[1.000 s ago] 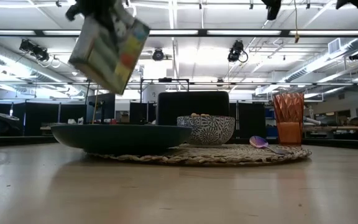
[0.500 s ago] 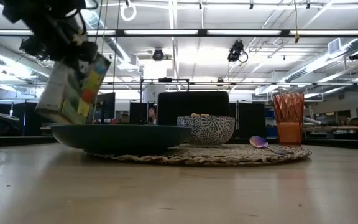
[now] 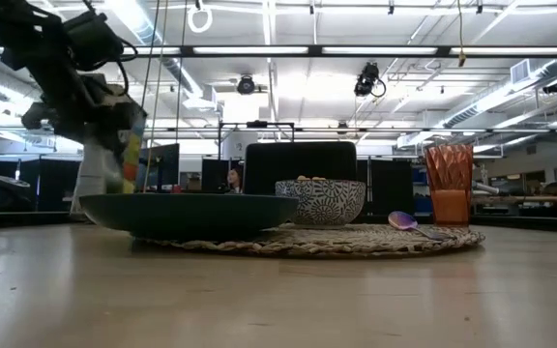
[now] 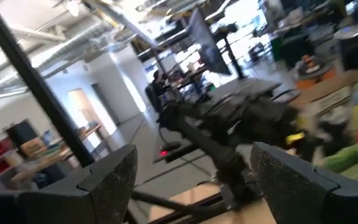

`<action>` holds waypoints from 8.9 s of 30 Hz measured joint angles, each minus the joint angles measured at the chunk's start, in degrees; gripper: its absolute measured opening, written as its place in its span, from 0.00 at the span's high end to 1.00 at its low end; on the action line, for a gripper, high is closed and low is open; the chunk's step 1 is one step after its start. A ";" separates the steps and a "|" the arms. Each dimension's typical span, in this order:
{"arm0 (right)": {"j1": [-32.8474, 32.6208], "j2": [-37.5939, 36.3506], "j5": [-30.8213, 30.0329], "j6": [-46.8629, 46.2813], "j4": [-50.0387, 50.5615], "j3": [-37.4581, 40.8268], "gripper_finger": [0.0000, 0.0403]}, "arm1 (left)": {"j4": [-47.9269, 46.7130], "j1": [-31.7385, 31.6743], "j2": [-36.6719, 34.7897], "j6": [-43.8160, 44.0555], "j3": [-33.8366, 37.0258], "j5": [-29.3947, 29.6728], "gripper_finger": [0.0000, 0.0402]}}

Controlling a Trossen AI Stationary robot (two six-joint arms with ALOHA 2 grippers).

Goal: Arrange a breakfast setting
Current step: Pour the cereal into the bowl, then put the orange cup on the place mat, then adjust the red bowl, then adjust the blue plate

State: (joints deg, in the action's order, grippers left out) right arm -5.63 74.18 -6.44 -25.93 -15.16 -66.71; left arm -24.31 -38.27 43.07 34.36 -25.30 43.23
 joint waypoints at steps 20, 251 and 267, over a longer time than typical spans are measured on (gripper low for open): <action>0.10 -4.55 1.49 -6.56 12.94 -0.64 0.22 | -29.60 -5.28 -0.85 -0.74 -14.18 -26.69 0.26; 2.07 40.99 5.10 37.51 69.09 -22.87 0.92 | 0.45 57.58 -1.57 -14.65 -35.10 -22.93 0.26; 1.31 40.99 3.29 32.10 78.52 -31.48 0.71 | -0.33 57.58 -1.43 -14.57 -35.10 -22.93 0.26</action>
State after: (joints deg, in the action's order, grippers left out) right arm -4.32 115.18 -3.16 6.17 63.36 -98.18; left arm -24.64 19.31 41.64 19.78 -60.40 20.29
